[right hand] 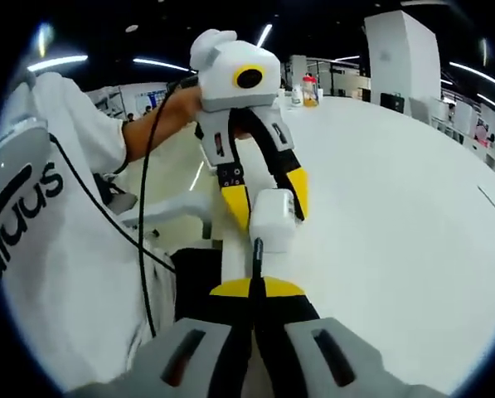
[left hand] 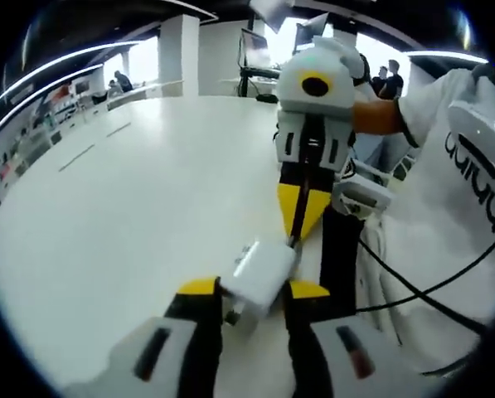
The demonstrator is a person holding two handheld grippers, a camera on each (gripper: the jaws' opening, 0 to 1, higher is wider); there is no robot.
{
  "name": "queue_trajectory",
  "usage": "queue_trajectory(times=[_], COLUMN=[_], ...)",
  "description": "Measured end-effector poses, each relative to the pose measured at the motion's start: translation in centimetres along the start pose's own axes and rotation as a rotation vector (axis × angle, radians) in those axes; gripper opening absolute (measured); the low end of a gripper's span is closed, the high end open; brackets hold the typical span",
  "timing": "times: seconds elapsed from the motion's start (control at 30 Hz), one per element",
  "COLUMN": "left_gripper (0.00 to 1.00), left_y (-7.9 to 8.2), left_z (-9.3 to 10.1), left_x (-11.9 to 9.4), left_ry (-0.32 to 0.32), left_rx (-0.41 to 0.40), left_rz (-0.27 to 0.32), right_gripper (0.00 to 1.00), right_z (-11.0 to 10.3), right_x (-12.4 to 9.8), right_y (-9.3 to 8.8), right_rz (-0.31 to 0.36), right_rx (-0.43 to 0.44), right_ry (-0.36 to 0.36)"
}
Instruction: Plug the desk Type‑C cable into the charger adapter.
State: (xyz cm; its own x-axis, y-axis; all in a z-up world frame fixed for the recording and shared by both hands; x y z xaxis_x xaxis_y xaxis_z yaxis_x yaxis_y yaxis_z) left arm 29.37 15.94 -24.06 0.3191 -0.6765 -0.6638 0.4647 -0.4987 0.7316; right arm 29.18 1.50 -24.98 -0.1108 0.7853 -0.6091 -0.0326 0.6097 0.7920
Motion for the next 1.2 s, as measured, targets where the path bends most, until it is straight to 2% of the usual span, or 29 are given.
queue_trajectory(times=[0.1, 0.6, 0.97, 1.1, 1.2], left_gripper=[0.27, 0.27, 0.28, 0.28, 0.29], left_y=[-0.1, -0.1, -0.1, -0.2, -0.3], left_z=[-0.2, 0.3, 0.5, 0.6, 0.2], left_x=[-0.1, 0.2, 0.2, 0.2, 0.1], left_ry=[0.019, 0.110, 0.153, 0.151, 0.116], left_rx=[-0.069, -0.149, -0.172, -0.150, -0.127], left_rz=[0.014, 0.004, 0.014, 0.023, 0.049], right_gripper=[0.00, 0.00, 0.00, 0.00, 0.01], right_z=[0.2, 0.9, 1.0, 1.0, 1.0], right_x=[-0.4, -0.3, 0.2, 0.4, 0.7], right_y=[0.0, 0.0, 0.0, -0.3, -0.6], right_rz=[0.020, -0.018, -0.034, -0.013, 0.035], right_rx=[0.011, 0.071, 0.091, 0.098, 0.041], right_ry=[-0.031, -0.083, -0.108, -0.100, -0.101])
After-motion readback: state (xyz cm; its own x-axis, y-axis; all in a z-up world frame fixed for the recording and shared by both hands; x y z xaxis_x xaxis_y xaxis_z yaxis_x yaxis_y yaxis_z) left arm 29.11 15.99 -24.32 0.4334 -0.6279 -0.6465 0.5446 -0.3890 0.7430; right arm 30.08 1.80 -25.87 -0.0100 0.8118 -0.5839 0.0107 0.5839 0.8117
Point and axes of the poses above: the point that each gripper's makers call its tool centre point, and the gripper's own axes: x roughly forward along the fingers, z roughly to its right, y roughly out of its top, the point moved 7 cm from there along -x, roughly backward along the fingers, and after that the axes turned 6 degrees about -x, right-handed, at the moved point
